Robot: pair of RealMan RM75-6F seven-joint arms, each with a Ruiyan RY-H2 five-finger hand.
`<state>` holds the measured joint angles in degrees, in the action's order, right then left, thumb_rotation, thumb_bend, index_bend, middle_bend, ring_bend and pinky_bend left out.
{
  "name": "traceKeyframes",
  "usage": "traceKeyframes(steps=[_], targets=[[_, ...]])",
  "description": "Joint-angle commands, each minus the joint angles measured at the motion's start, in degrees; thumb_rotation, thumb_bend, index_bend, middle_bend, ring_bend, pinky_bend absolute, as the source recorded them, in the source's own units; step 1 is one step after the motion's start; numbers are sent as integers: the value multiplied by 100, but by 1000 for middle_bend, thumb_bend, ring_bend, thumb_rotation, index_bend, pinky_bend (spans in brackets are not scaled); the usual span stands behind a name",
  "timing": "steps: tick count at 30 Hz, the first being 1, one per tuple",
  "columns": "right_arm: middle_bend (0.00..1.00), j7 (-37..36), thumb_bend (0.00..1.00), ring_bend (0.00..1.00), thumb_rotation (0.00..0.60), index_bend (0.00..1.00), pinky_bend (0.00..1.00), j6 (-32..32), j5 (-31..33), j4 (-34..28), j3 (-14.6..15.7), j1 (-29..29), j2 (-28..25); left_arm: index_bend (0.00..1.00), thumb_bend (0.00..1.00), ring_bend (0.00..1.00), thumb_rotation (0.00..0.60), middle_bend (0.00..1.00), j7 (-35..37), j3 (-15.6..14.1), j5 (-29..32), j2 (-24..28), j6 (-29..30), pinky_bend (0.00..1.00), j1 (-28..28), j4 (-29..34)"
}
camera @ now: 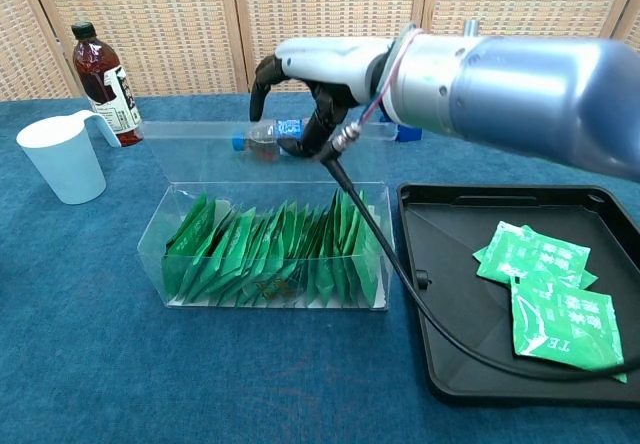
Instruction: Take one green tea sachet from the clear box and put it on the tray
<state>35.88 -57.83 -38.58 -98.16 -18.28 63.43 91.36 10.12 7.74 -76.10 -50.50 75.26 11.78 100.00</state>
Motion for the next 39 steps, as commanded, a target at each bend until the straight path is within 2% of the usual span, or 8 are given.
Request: traceKeyframes(steps=[1,8,19,24,29,32,35,39], targets=[[0,115,652,0,600,322,0,-66,332,135,-176,165,-8,0,121,0,600,0,76,7,0,20,-12,0,-3,-27],[0,317,652,0,600,323,0,-105,1005,258,-300,385,-28,0,121,0,600,0,149,-22,-54,24,-94,0,25,-59],[0,480,656,0,600,326,0,-150,1610,708,-346,625,118,0,122,0,600,0,115,-56,-87,-12,-223,0,97,-73],[0,509,673,0,600,398,0,-35,1839,686,-308,656,44,0,121,0,600,0,125,-57,-77,-12,-222,0,97,-80],[0,425,673,0,600,398,0,-66,1689,623,-261,633,11,0,121,0,600,0,129,-62,-87,-12,-227,0,104,-80],[0,295,674,0,600,398,0,-54,1380,527,-196,567,-27,0,121,0,600,0,125,-65,-93,-12,-220,0,102,-80],[0,135,673,0,600,398,0,-4,980,403,-91,471,-82,0,121,0,600,0,120,-68,-91,-15,-226,0,106,-80],[0,-348,666,0,600,398,0,379,-93,11,351,154,-256,0,120,0,600,0,59,-83,-103,-31,-247,0,123,-70]])
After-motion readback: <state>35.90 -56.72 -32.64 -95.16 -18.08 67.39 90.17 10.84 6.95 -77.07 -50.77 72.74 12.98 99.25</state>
